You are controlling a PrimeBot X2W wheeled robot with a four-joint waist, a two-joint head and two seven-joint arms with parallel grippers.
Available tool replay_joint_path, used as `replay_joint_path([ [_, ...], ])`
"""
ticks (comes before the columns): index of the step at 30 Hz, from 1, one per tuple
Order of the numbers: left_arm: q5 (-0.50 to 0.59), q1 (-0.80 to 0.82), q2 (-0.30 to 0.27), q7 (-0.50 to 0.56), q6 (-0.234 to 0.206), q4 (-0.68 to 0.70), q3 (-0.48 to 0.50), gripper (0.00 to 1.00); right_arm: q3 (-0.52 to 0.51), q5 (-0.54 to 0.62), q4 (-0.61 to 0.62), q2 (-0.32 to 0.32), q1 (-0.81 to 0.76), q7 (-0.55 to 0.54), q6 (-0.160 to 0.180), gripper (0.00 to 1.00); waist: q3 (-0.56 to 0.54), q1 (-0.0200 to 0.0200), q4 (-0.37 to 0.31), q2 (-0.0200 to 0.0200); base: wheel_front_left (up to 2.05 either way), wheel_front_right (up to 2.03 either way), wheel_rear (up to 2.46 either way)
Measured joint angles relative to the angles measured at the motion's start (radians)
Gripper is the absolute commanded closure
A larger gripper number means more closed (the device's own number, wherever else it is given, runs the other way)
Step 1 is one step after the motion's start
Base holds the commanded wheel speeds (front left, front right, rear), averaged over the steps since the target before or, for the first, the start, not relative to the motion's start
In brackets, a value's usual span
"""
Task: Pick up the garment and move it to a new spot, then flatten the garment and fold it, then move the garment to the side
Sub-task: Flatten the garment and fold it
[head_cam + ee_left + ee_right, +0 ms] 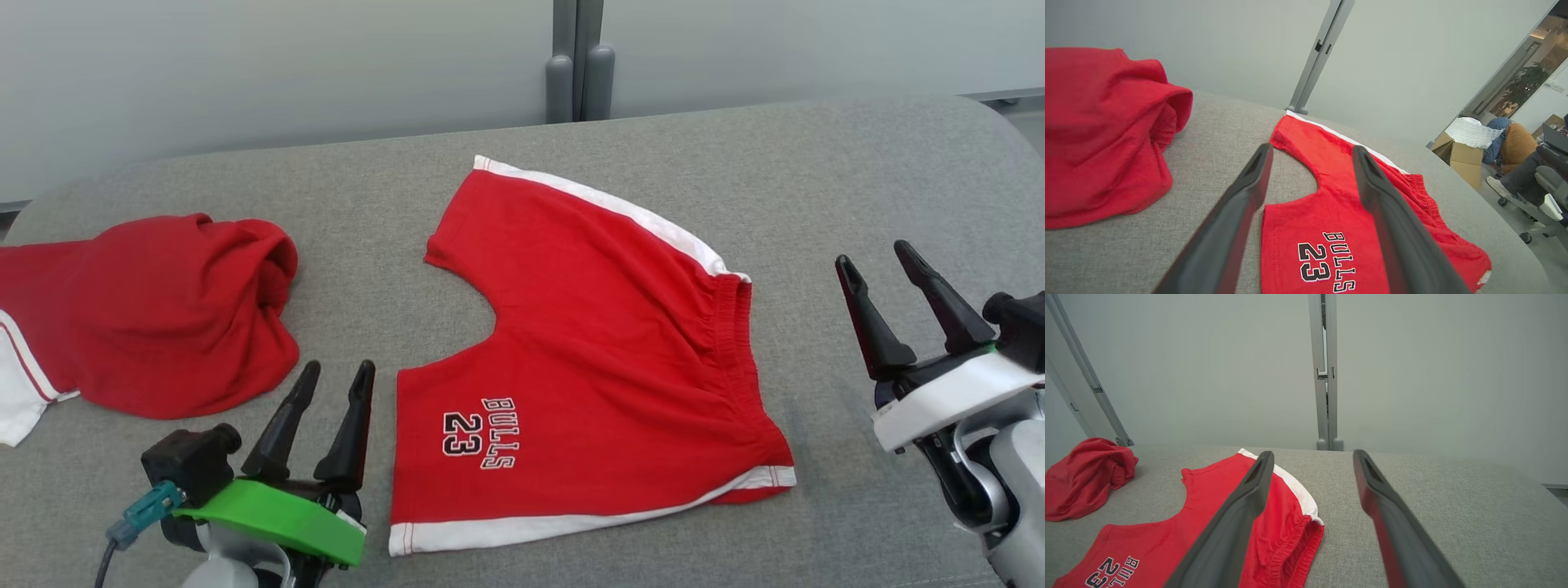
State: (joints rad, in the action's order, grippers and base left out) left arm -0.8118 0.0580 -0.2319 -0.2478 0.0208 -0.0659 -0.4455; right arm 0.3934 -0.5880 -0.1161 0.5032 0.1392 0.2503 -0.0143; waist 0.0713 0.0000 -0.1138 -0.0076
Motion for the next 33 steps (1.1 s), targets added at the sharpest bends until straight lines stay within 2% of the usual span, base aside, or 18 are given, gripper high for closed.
replay_joint_path([
  [12,0.106,0.008,0.031,-0.001,-0.102,0.013,0.072,0.00,-0.016,0.022,0.014,-0.111,0.021,0.000,0.075,0.00,-0.026,0.0000,0.037,0.0000,0.00,0.00,0.00],
  [25,0.163,-0.058,0.065,-0.001,-0.119,0.015,0.146,0.00,-0.025,0.060,-0.005,-0.180,-0.003,0.002,0.106,0.00,-0.066,0.0000,0.049,0.0000,0.00,0.00,0.00],
  [33,0.189,-0.096,0.089,-0.001,-0.123,0.015,0.156,0.00,-0.023,0.083,-0.029,-0.188,-0.028,0.002,0.113,0.00,-0.072,0.0000,0.048,0.0000,0.00,0.00,0.00],
])
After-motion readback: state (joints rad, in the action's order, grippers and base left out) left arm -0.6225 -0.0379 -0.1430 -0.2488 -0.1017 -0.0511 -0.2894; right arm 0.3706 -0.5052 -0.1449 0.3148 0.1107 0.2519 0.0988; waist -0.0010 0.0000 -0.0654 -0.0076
